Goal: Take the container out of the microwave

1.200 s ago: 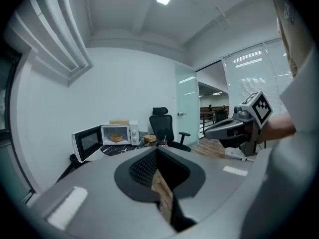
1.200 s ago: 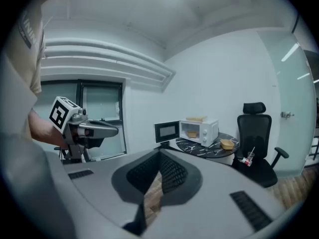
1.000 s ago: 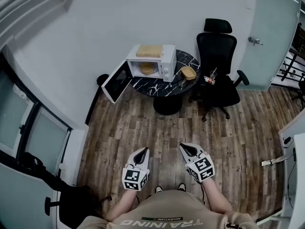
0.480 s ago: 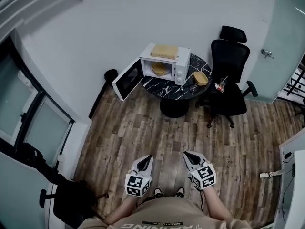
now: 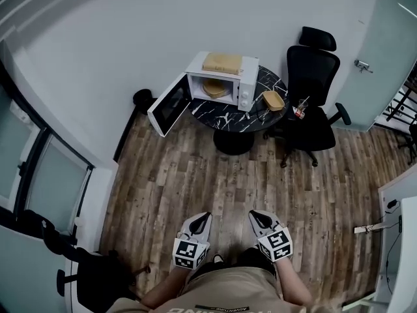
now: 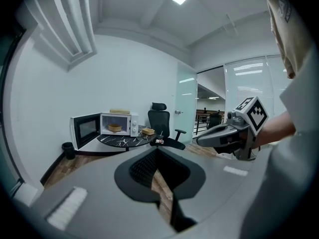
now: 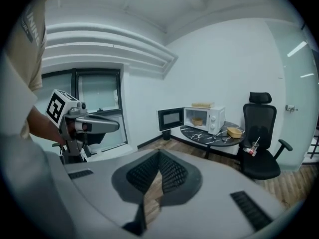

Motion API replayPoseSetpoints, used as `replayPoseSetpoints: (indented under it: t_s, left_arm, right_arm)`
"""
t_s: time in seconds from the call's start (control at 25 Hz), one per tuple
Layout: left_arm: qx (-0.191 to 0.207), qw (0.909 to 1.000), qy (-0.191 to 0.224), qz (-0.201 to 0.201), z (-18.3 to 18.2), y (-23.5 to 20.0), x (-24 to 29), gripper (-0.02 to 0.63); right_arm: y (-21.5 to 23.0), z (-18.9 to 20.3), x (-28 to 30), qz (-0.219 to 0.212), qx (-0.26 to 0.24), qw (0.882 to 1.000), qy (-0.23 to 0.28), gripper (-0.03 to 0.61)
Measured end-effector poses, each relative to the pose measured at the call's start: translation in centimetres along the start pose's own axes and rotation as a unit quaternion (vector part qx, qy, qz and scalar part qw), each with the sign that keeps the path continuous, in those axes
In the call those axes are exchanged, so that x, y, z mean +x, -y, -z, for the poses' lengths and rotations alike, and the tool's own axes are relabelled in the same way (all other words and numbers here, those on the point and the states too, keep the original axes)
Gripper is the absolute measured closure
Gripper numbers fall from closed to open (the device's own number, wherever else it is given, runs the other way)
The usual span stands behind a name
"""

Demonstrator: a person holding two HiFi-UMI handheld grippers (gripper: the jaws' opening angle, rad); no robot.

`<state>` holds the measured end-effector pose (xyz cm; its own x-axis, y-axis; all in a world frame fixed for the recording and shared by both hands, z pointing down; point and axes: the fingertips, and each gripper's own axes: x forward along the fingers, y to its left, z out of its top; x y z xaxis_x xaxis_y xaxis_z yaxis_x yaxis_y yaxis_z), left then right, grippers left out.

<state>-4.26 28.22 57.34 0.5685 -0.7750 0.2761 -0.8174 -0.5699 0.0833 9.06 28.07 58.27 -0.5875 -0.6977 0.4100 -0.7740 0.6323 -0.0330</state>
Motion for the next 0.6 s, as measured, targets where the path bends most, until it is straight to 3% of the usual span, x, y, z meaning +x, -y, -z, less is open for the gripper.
replayPoseSetpoints:
  t_s: [0.32,0.6]
  left_arm:
    - [-0.029,0.9996,-0.004,-0.005,-0.8,-3.2,4.1,0.612]
    - [-0.014,0.9994,0.000,-0.030,-4.5,-6.8,10.8,0.612]
  right_arm:
    - [3.8,-0.6,3.5,0.006,0.008,1.000,0.002,0.569]
    - [10.6,-3.8,9.4,-0.025,0.010,0.999,0.029,0.569]
